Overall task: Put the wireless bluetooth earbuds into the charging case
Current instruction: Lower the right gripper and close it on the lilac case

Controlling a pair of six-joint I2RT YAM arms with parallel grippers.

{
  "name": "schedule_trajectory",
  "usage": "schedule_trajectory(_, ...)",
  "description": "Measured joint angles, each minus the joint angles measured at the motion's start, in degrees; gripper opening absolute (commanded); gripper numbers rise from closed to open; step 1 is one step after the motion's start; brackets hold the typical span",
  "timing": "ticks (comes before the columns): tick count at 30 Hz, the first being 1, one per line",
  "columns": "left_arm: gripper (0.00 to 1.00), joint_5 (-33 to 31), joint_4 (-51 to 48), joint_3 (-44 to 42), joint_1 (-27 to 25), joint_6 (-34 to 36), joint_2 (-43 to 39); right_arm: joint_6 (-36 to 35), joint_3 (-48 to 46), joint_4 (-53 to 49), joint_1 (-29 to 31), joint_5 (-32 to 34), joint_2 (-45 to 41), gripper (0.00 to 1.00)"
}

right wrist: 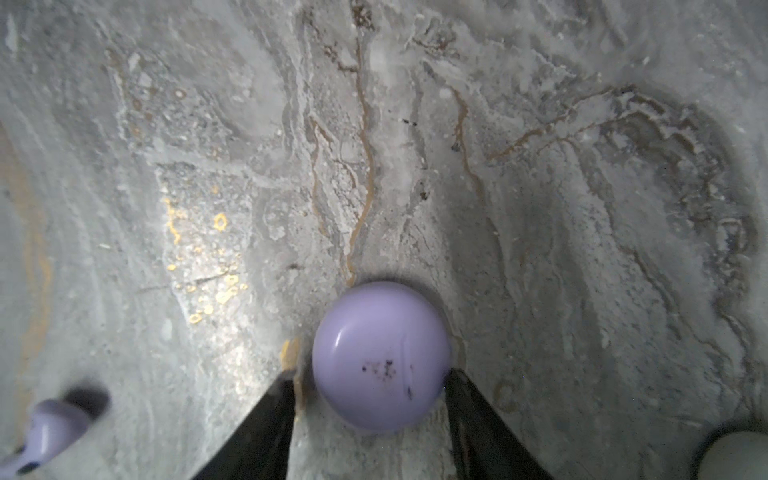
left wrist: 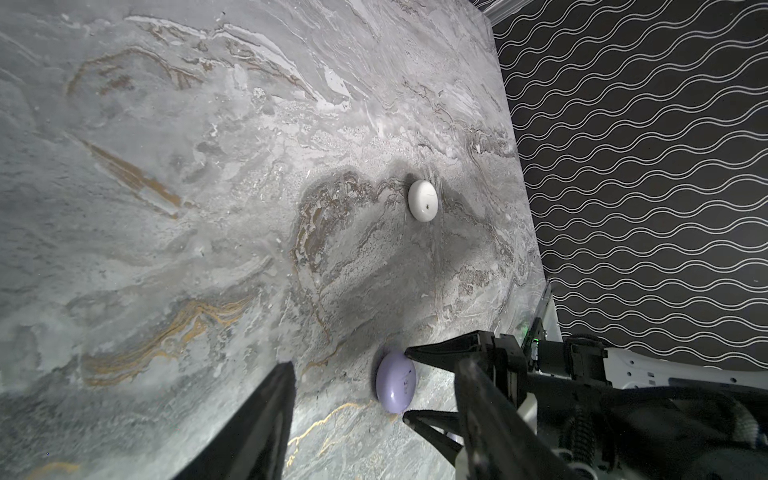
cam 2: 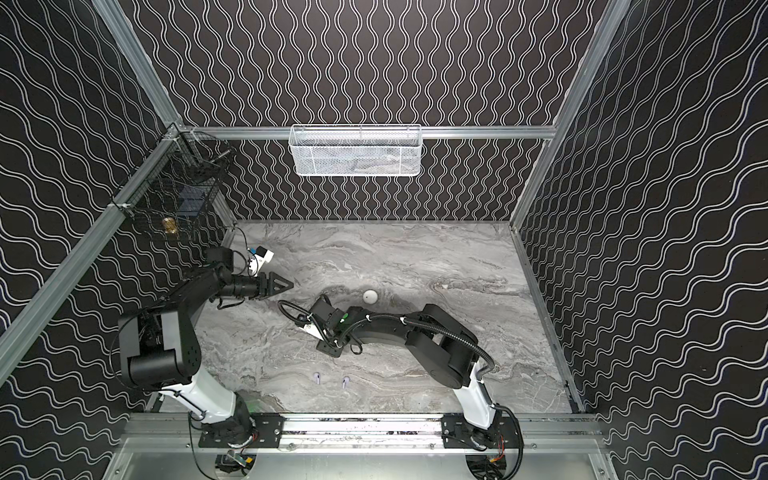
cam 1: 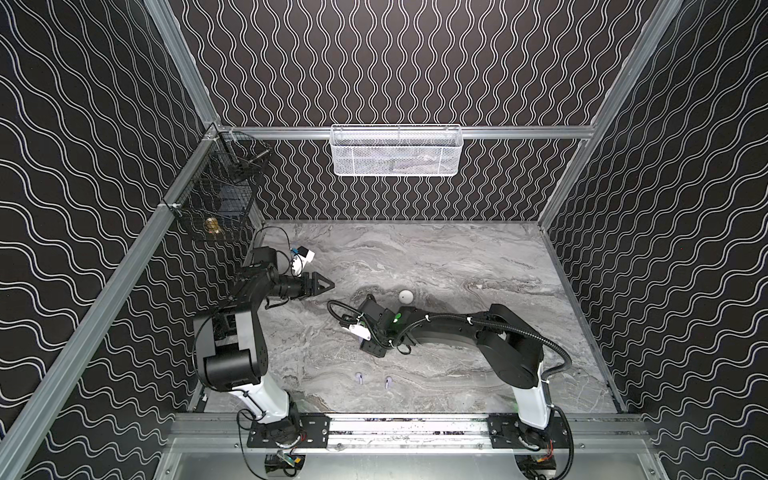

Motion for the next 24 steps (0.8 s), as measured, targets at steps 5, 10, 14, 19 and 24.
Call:
schedule_trajectory(5, 0.65, 0.6, -0.2, -0.2, 0.0, 0.1, 0.0, -0.2, 0.4, -0.2, -0.1, -0.7, 0.4, 0.58)
schedule_trajectory(10, 0.65, 0.8, -0.3, -0.3, 0.1, 0.2, -0.2, 0.3, -0.8, 0.0, -0.2, -1.7, -0.7, 0.65)
schedule_trajectory(14, 0.65, 1.2, -0.3, -0.3, 0.1, 0.2, -0.1, 1.4, -0.1, 0.1, -0.5, -1.9, -0.4, 0.66)
schedule_trajectory(19, 0.66, 1.2, -0.4, -0.3, 0.2, 0.2, -0.1, 2.9, 0.1, 0.0, -0.8, -2.6, 0.0, 0.67)
schedule_trajectory(24, 0.66, 1.2, -0.5, -0.4, 0.2, 0.2, -0.2, 4.7, 0.2, 0.1, -0.8, -3.1, 0.1, 0.68)
